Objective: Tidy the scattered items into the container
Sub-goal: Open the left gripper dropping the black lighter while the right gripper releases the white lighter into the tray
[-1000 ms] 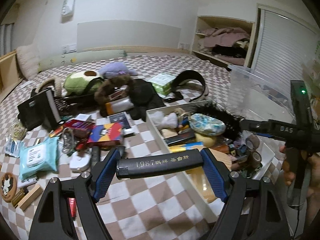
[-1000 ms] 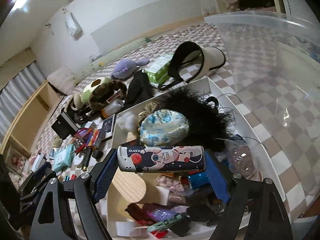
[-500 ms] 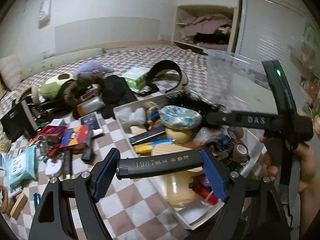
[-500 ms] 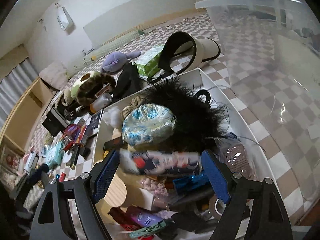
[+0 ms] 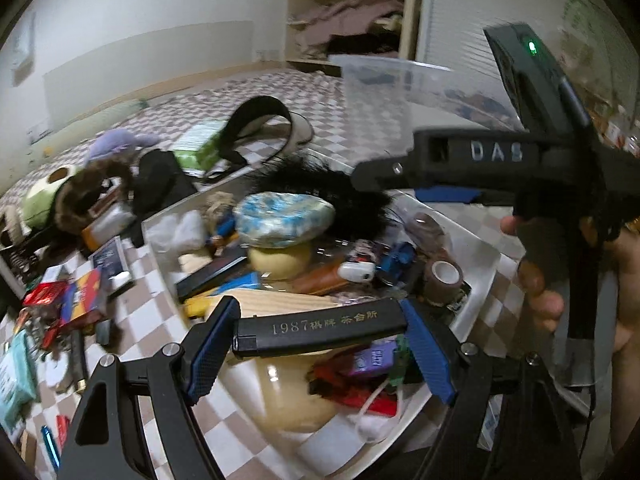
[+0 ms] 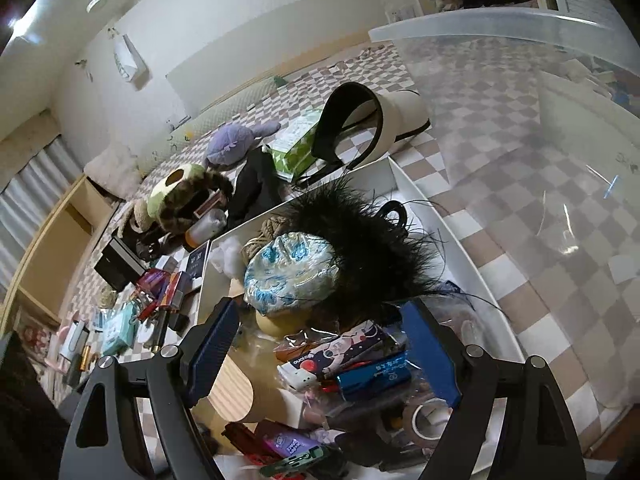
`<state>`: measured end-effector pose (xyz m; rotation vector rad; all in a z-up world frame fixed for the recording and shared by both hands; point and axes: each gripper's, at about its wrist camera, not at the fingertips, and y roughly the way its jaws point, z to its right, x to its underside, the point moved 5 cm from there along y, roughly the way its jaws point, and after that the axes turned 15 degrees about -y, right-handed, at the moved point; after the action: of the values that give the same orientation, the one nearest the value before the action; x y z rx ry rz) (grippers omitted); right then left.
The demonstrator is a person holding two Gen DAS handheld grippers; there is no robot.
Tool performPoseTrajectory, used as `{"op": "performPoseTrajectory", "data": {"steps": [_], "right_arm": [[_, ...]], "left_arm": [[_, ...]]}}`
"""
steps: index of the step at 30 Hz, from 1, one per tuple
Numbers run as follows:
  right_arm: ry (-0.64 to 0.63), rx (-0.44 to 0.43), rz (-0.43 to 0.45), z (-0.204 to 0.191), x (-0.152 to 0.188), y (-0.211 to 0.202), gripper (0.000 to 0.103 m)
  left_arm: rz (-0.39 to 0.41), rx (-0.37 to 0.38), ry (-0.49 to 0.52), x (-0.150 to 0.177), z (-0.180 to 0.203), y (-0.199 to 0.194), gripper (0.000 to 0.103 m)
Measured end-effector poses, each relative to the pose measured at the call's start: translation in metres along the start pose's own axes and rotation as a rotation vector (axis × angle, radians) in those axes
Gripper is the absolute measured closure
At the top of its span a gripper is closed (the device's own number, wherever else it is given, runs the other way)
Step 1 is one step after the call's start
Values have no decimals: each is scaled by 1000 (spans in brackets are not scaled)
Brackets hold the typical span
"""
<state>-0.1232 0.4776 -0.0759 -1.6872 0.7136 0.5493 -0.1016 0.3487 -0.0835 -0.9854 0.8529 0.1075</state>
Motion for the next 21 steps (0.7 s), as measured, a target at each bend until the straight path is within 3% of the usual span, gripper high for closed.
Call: {"op": "performPoseTrajectory", "data": {"steps": [15,16,18,21], "right_arm": [[29,-24,14,13,0,-3,19],[33,-25,15,14,0,-3,19],[40,-26,16,17,0,-3,19],[44,-27,18,18,0,-4,19]], "left_arm": [[-107,106,96,-5,26,34,21],[-114,112,100,-6,27,35,20],[-127,123,109,-7,29,39,8],[-125,123,108,-6,29,39,8]]}}
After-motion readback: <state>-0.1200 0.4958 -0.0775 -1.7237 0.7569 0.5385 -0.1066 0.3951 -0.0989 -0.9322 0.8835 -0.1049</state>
